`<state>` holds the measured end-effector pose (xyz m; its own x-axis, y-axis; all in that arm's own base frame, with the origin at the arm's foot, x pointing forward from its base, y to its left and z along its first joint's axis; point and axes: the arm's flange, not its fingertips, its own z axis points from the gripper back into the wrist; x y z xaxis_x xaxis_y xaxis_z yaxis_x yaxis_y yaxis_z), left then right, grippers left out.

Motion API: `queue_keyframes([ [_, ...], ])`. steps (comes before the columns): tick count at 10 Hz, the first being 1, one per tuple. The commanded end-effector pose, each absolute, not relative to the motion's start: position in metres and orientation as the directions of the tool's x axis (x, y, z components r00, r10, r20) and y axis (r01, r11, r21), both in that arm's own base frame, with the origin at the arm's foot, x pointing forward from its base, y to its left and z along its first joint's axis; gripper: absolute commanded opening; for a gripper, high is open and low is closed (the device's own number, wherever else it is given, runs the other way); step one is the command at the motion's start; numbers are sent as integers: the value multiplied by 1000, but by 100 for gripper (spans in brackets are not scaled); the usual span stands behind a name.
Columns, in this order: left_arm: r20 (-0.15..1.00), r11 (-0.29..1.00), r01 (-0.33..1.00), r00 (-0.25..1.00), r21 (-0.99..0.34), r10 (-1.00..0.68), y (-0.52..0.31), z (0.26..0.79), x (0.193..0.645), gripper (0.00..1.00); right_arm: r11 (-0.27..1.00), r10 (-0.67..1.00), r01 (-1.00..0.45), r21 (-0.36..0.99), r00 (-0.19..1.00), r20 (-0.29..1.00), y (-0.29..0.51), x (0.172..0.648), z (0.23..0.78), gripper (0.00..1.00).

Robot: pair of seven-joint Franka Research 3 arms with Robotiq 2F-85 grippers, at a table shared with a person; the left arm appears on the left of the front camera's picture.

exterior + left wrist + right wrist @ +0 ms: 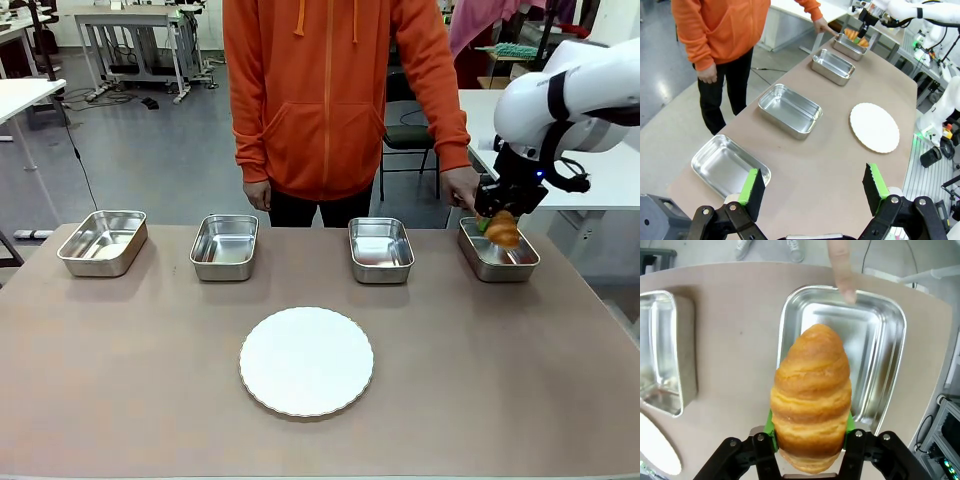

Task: Place the bread in the container.
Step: Place the Butter Roll into the Airtight Container indicated by the human.

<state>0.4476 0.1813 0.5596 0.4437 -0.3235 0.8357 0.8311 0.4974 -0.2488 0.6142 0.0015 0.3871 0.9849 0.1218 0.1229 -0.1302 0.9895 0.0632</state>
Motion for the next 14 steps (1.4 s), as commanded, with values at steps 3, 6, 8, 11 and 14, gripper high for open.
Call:
queue_keyframes([
  [3,841,486,840,430,-240,-328,181,561,446,100,987,146,-153,51,981,127,-10,631,369,56],
  [6,841,486,840,430,-240,-328,181,561,446,100,992,119,-122,19,984,130,-16,635,364,100],
  [8,841,486,840,430,-240,-328,181,561,446,100,992,125,-128,17,983,135,-15,633,365,100],
  [11,841,486,840,430,-240,-328,181,561,446,100,995,99,-102,13,984,148,-12,626,372,100],
  [14,841,486,840,430,-240,-328,181,561,446,100,990,128,-133,36,984,122,-12,629,364,100],
])
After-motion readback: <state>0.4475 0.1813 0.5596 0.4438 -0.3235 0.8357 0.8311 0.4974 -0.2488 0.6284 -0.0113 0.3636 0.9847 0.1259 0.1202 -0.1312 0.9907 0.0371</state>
